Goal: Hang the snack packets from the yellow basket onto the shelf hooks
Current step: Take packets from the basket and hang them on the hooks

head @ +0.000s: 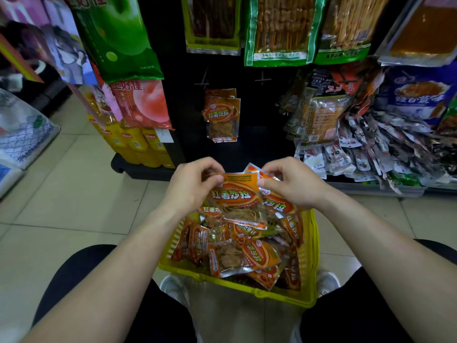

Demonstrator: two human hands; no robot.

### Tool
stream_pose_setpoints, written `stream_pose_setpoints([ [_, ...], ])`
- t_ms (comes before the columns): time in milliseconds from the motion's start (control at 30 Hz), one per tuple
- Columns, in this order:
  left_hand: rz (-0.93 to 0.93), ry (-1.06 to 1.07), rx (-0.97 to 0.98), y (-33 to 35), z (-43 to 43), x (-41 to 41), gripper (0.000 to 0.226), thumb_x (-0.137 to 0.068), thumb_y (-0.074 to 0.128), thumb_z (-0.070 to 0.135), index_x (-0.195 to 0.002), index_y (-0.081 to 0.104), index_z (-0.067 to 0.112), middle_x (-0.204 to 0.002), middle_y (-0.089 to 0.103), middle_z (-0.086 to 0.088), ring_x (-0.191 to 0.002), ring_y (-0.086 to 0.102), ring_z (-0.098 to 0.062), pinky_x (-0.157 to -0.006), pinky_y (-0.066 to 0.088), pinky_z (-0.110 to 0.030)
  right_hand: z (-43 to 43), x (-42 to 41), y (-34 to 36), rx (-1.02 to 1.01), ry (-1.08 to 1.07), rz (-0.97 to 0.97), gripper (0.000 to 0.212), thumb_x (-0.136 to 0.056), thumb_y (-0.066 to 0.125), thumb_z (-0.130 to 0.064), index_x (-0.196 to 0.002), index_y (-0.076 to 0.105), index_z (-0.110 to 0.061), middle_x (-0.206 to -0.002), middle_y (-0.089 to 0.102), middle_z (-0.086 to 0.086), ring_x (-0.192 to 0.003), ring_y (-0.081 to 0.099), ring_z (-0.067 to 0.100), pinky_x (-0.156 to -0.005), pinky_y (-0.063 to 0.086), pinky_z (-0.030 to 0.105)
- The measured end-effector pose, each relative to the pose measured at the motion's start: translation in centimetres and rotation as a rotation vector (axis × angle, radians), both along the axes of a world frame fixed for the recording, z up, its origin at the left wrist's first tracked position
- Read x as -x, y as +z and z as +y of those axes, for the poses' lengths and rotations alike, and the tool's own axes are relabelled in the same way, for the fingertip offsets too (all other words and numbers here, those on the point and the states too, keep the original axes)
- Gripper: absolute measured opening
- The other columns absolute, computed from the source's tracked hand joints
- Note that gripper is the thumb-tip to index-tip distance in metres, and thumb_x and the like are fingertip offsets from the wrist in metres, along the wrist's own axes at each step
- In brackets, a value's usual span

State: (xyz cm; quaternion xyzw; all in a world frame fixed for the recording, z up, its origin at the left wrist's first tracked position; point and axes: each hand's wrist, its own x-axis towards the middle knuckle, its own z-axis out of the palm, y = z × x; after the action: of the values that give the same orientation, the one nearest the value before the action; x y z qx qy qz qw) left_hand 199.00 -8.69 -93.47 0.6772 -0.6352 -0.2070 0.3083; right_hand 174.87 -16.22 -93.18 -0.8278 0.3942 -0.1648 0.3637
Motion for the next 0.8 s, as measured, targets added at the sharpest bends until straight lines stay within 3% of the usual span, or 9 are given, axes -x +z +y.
stream_pose_setpoints([
  [100,0.045,0.017,0.033,0.3,0.1,0.4,0.01,-0.088,0.074,0.025,-0.086,0.069,0.034,-0.08,0.07,0.016,-0.081,0.066,0.0,-0.071,0.058,-0.029,-0.1,0.1,0.2,-0.007,-0.002,0.044,0.011,-0.093,0.069,-0.034,-0.082,0.071,-0.03,-0.072,0.068,-0.007,-0.066,0.062,0.007,-0.061,0.049,0.033],
  [300,-0.081,-0.022,0.014,0.3,0.4,1.5,0.007,-0.087,0.075,0.033,-0.089,0.069,0.038,-0.082,0.069,0.019,-0.082,0.066,0.0,-0.073,0.059,-0.031,0.8,-0.5,0.9,0.01,0.027,0.118,0.007,-0.086,0.076,-0.039,-0.087,0.07,-0.035,-0.076,0.07,-0.011,-0.068,0.064,0.0,-0.062,0.054,0.028],
  [433,-0.078,0.004,0.054,0.1,0.2,2.4,0.012,-0.085,0.077,0.027,-0.087,0.066,0.032,-0.083,0.065,0.017,-0.079,0.061,-0.001,-0.064,0.049,-0.019,1.2,-0.8,0.7,0.05,0.063,0.148,0.006,-0.088,0.074,-0.037,-0.09,0.071,-0.032,-0.073,0.068,-0.012,-0.068,0.062,-0.001,-0.061,0.05,0.027],
  [500,-0.068,0.01,0.047,0.1,0.1,2.7,0.013,-0.085,0.077,0.024,-0.087,0.066,0.031,-0.084,0.064,0.017,-0.077,0.058,0.002,-0.062,0.04,-0.011,1.1,-0.9,0.5,0.057,0.074,0.154,0.006,-0.091,0.07,-0.031,-0.095,0.074,-0.029,-0.078,0.07,-0.014,-0.074,0.062,-0.001,-0.067,0.052,0.03],
  [567,-0.052,-0.021,0.023,-0.1,0.1,2.7,0.019,-0.086,0.076,0.025,-0.101,0.067,0.034,-0.096,0.067,0.02,-0.077,0.057,0.006,-0.065,0.04,-0.01,0.9,-0.9,0.3,0.036,0.086,0.163,0.011,-0.094,0.067,-0.025,-0.1,0.074,-0.029,-0.087,0.071,-0.015,-0.084,0.064,0.0,-0.075,0.054,0.033],
  [667,-0.044,-0.104,-0.027,-0.6,0.1,2.7,0.041,-0.09,0.072,0.03,-0.127,0.061,0.041,-0.112,0.069,0.02,-0.093,0.062,0.003,-0.08,0.054,-0.023,0.7,-0.8,0.1,0.005,0.1,0.184,0.017,-0.096,0.063,-0.021,-0.108,0.073,-0.029,-0.097,0.073,-0.012,-0.092,0.066,0.005,-0.081,0.057,0.036],
  [733,-0.058,-0.098,-0.043,-0.8,0.1,2.8,0.033,-0.09,0.071,0.033,-0.121,0.066,0.041,-0.102,0.071,0.018,-0.096,0.065,-0.002,-0.083,0.059,-0.033,0.6,-0.7,0.0,0.005,0.106,0.191,0.02,-0.097,0.061,-0.02,-0.112,0.072,-0.028,-0.1,0.073,-0.01,-0.093,0.067,0.005,-0.08,0.057,0.032],
  [800,-0.05,-0.071,-0.026,-0.8,0.2,3.0,0.016,-0.089,0.072,0.033,-0.104,0.071,0.039,-0.088,0.07,0.019,-0.087,0.066,0.0,-0.077,0.059,-0.035,0.6,-0.8,0.1,0.005,0.11,0.175,0.022,-0.097,0.06,-0.017,-0.113,0.071,-0.028,-0.097,0.072,-0.013,-0.088,0.065,-0.001,-0.074,0.053,0.022],
])
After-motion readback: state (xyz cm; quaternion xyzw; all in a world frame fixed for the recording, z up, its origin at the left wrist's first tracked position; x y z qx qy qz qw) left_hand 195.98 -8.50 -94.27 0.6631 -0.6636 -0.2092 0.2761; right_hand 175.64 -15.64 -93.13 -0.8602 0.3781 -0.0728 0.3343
